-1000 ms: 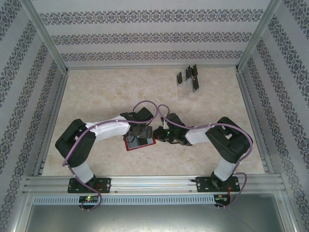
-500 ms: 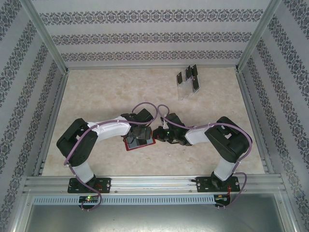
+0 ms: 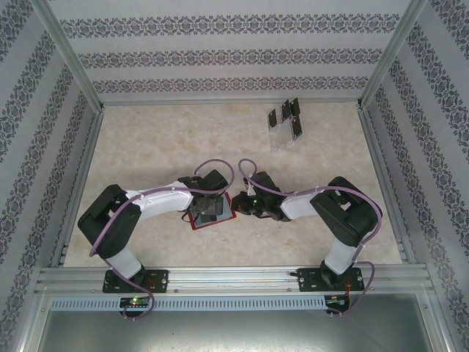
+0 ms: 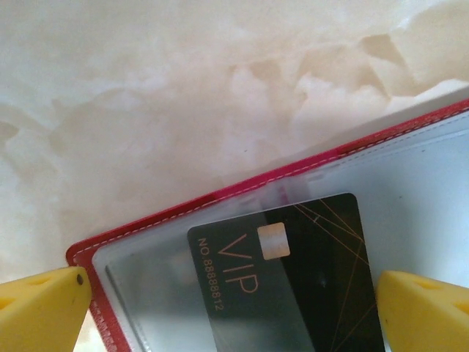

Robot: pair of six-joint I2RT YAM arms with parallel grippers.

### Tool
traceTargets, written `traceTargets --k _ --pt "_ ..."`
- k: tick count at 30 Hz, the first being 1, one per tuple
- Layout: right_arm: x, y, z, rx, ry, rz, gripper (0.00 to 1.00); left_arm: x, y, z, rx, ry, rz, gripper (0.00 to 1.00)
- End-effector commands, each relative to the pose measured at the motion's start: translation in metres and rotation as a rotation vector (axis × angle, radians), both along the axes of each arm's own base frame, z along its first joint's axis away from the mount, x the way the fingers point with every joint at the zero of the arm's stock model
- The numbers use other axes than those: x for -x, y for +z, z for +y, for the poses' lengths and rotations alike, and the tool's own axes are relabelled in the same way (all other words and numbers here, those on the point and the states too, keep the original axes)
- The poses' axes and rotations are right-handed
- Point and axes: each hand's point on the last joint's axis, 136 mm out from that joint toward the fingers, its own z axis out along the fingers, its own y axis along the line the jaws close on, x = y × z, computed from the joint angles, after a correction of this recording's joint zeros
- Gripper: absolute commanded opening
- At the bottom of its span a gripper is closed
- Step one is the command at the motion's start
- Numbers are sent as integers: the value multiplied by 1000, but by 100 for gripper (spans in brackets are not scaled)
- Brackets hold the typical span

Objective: Put the credit cards into the card holder

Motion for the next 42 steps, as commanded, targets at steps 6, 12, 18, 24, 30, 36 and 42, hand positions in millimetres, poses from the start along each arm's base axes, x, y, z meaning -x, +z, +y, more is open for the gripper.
traceTargets --k 6,12,18,24,30,36,42 --pt "9 -32 -22 101 -47 72 0 19 -1 32 -84 47 23 100" --pt "9 -33 -22 104 -47 72 0 20 1 37 -87 57 15 100" --pt "9 -35 -23 109 -49 74 0 22 1 45 -93 74 14 100" --pt "10 -35 -23 110 -49 75 0 25 1 51 -97 85 13 100" --pt "6 -21 -16 69 -21 48 0 15 10 36 -22 44 -38 100" --pt "-2 38 -4 -21 35 -49 13 3 46 23 90 37 -145 100" --pt "-4 71 -20 28 30 -117 29 10 49 25 198 72 -173 100"
